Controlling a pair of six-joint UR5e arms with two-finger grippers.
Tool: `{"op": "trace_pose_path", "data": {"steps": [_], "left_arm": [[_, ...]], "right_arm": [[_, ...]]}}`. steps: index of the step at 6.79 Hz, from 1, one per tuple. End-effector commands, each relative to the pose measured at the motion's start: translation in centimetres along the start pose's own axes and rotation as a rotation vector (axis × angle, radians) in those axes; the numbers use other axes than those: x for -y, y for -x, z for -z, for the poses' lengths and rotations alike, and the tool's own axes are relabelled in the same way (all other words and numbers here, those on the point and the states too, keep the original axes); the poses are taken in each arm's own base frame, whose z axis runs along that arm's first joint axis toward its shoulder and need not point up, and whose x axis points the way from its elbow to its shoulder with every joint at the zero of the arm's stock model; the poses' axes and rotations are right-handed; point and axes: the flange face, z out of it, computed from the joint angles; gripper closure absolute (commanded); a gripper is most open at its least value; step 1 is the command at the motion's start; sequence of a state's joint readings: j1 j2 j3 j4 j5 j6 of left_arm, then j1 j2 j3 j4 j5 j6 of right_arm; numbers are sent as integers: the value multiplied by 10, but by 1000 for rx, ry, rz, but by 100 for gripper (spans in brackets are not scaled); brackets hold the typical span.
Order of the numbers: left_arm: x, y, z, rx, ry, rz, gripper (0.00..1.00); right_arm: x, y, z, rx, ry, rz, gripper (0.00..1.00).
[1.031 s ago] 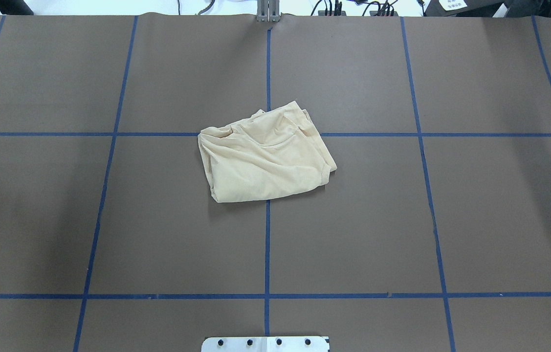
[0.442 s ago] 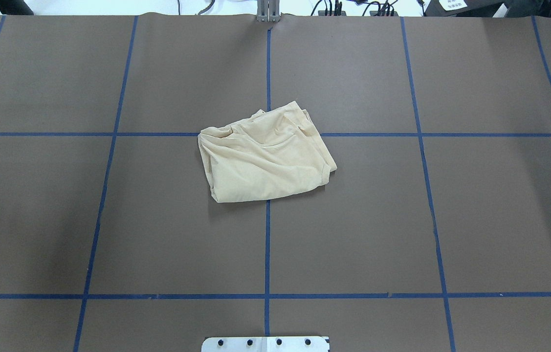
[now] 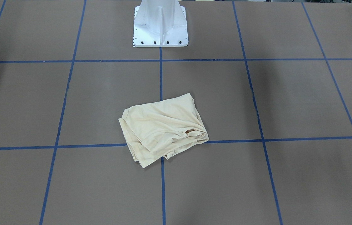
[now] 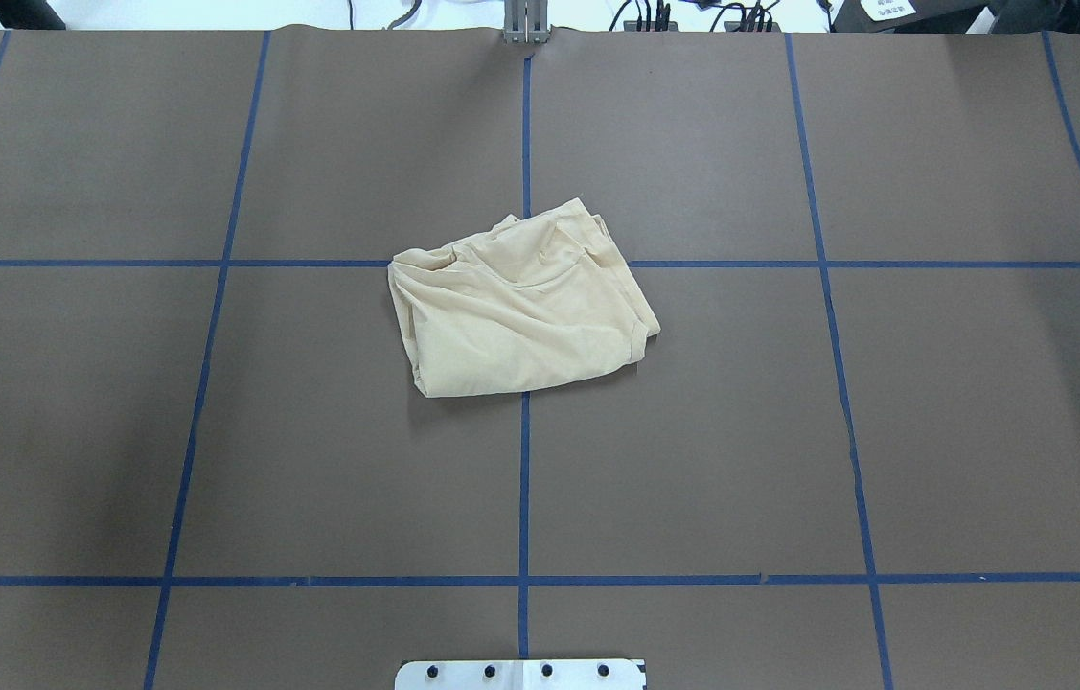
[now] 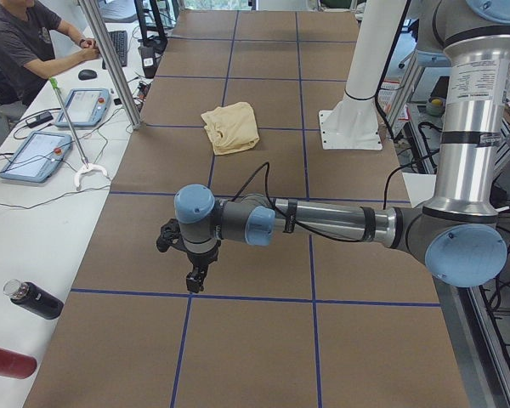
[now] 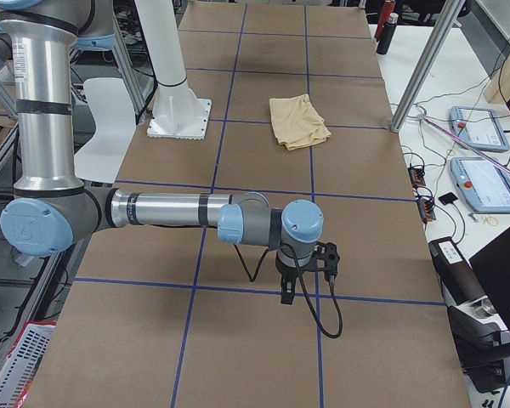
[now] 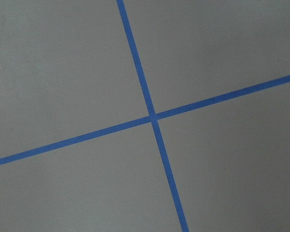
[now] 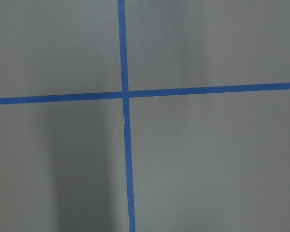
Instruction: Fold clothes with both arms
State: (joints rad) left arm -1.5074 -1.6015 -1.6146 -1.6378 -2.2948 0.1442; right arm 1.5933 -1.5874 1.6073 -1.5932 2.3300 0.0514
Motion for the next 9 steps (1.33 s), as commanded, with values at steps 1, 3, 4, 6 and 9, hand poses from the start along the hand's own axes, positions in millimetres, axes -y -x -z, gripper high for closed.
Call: {"op": "trace_pose_path", "data": {"steps": [1,3,4,6,9], "left_arm": [[0,0,0,0,-1,-3,0],[0,1,-2,-2,2,1,0],[-1,2,-4,-2,5,10,0],[-2,-2,-6,-67,12,156,0],[-1,-4,-5,-76,8,191,0]], "right_arm": [[2,3,-1,27,-16,-22,0],[2,4,0,32,-20,-18,0],[2,5,1,33,-24,-15,0],[2,5,1,33,-25,-14,0],[3,5,2,31,-26,-14,0]]}}
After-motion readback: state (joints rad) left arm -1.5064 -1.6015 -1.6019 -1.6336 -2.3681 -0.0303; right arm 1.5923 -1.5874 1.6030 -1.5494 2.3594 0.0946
